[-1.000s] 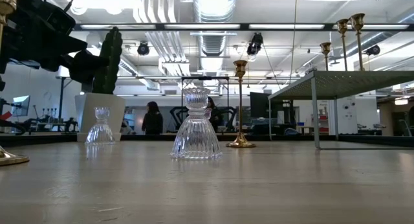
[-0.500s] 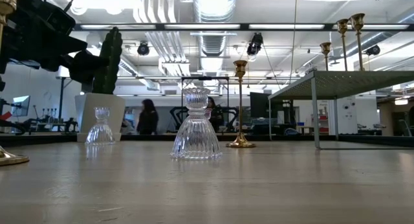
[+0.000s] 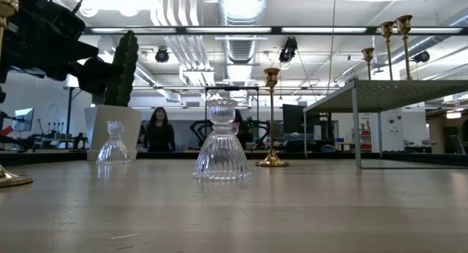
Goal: Pick & Place candle stick holders
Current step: Put the bottom transparent glass candle holder on the shelf
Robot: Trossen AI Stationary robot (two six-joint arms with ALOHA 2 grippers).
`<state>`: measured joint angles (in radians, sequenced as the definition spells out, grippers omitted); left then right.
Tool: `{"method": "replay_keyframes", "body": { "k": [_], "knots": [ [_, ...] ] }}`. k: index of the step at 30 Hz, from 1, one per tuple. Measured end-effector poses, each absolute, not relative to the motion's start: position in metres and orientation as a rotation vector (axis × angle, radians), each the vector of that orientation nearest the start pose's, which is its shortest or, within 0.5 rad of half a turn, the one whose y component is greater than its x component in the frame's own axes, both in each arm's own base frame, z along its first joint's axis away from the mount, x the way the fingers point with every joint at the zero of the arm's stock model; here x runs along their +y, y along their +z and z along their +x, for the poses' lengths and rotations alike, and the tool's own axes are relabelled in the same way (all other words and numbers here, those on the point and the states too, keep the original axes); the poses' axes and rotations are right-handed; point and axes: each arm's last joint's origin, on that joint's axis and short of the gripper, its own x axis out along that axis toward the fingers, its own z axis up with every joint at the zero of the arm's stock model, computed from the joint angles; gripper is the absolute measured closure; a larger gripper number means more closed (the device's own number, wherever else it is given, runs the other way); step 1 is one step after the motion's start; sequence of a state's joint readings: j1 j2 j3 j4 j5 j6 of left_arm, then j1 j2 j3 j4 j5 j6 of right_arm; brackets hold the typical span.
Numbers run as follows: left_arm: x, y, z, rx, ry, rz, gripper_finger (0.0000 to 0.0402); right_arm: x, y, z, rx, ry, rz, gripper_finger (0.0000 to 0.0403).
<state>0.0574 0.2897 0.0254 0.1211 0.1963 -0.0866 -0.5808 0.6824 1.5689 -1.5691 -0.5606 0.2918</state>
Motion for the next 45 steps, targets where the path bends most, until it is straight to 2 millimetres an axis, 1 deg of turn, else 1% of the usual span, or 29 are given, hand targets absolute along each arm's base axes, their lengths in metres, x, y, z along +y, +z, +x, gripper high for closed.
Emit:
{"method": "replay_keyframes", "body": {
  "k": [3,8,10,12,16,19,21,24,29,31,34,38,41,45],
  "knots": [
    [0.001,0.159,0.114,0.148,-0.133,-0.105,0.0108,0.017,0.445,0.004,0.492,-0.045,0.608,0.0392],
    [0.001,0.159,0.114,0.148,-0.132,-0.105,0.0108,0.019,0.472,0.007,0.238,0.112,0.463,0.0392],
    [0.001,0.159,0.114,0.148,-0.133,-0.105,0.0108,0.016,0.481,0.011,0.172,0.148,0.413,0.0392],
    [0.001,0.159,0.114,0.148,-0.132,-0.104,0.0108,0.011,0.485,0.019,0.153,0.163,0.386,0.0392],
    [0.001,0.159,0.114,0.148,-0.132,-0.105,0.0108,-0.006,0.482,0.046,0.211,0.167,0.354,0.0392],
    [0.001,0.159,0.114,0.148,-0.132,-0.105,0.0108,-0.017,0.474,0.066,0.244,0.219,0.359,0.0392],
    [0.001,0.159,0.114,0.148,-0.133,-0.105,0.0108,-0.02,0.47,0.077,0.258,0.262,0.36,0.0392],
    [0.001,0.159,0.114,0.148,-0.132,-0.105,0.0108,-0.018,0.466,0.091,0.245,0.334,0.353,0.0392],
    [0.001,0.159,0.114,0.148,-0.133,-0.105,0.0108,-0.004,0.47,0.108,0.151,0.452,0.32,0.0392],
    [0.001,0.159,0.114,0.148,-0.132,-0.105,0.0108,0.005,0.47,0.116,0.151,0.474,0.311,0.0392],
    [0.001,0.159,0.114,0.148,-0.133,-0.104,0.0108,0.021,0.466,0.128,0.194,0.473,0.294,0.0392],
    [0.001,0.159,0.114,0.148,-0.132,-0.104,0.0108,0.048,0.458,0.146,0.261,0.472,0.254,0.0392],
    [0.001,0.159,0.114,0.148,-0.132,-0.105,0.0108,0.068,0.452,0.154,0.302,0.468,0.23,0.0392],
    [0.001,0.159,0.114,0.148,-0.133,-0.105,0.0108,0.088,0.443,0.165,0.35,0.424,0.218,0.0392]
  ]
}}
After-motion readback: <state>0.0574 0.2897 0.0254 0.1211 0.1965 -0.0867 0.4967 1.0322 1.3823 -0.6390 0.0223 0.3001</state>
